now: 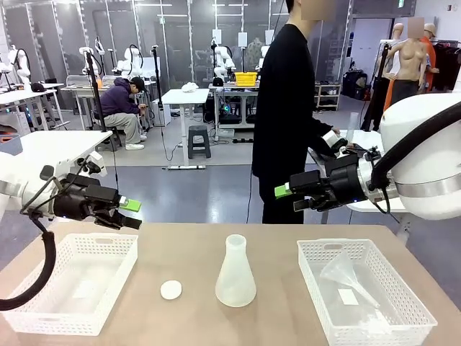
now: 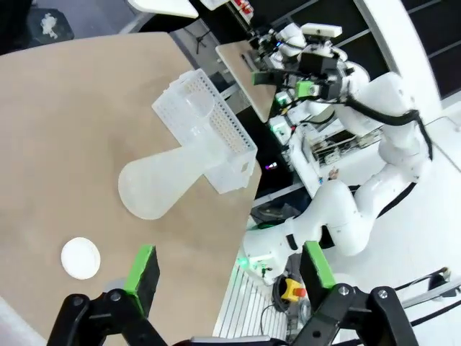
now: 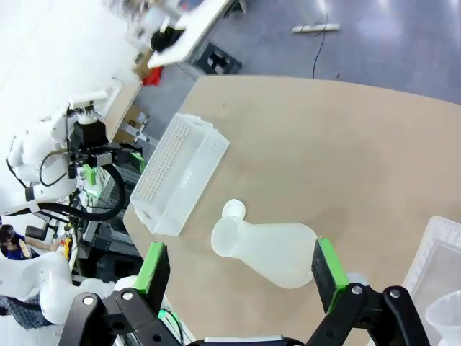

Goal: Prepare the solutions needed for the experiment.
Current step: Pick up the Plastic Funnel and insert it into the Big flask.

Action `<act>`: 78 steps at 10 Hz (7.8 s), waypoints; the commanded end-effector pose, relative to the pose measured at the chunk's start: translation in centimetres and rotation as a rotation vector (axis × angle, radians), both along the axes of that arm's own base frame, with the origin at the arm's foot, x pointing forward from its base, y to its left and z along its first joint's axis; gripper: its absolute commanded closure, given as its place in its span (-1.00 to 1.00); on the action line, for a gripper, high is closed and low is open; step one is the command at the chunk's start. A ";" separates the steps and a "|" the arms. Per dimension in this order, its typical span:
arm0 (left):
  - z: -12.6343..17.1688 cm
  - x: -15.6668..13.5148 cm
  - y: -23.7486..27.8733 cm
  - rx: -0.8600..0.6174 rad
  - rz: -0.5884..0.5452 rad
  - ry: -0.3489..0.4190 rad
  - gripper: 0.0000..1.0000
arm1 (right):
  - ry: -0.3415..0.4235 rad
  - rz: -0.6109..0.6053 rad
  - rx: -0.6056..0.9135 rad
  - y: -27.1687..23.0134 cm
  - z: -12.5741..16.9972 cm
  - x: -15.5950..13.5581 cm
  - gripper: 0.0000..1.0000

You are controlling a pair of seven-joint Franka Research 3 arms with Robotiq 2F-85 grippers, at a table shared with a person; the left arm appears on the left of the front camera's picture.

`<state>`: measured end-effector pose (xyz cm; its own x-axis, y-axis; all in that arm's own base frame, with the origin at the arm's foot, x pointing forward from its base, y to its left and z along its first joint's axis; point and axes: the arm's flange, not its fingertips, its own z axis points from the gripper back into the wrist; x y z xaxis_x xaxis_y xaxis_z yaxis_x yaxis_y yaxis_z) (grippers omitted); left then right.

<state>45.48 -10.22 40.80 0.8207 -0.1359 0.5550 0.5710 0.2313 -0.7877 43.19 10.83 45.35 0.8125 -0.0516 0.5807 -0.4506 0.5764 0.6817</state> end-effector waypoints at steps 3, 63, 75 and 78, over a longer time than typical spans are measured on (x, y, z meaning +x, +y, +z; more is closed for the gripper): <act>-3.3 4.0 2.1 -0.261 -0.113 -0.009 -1.00 | 0.244 -0.095 0.301 -2.0 -1.6 3.0 -1.00; -3.0 3.0 3.1 -0.280 -0.044 0.317 -1.00 | 0.045 1.571 -0.864 -2.0 -10.1 13.1 -1.00; -3.0 3.0 3.1 -0.280 -0.044 0.317 -1.00 | 0.123 1.719 -0.855 -0.9 -11.0 15.4 0.99; -3.0 3.0 3.1 -0.280 -0.044 0.317 -1.00 | 0.146 1.711 -0.861 -0.8 -11.5 15.6 1.00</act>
<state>48.48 -6.94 37.61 0.9552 -0.0676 0.2880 0.2871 -0.0222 -0.9576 58.07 10.23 33.73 -0.2647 0.9630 -0.0498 -0.8025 -0.1914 0.5651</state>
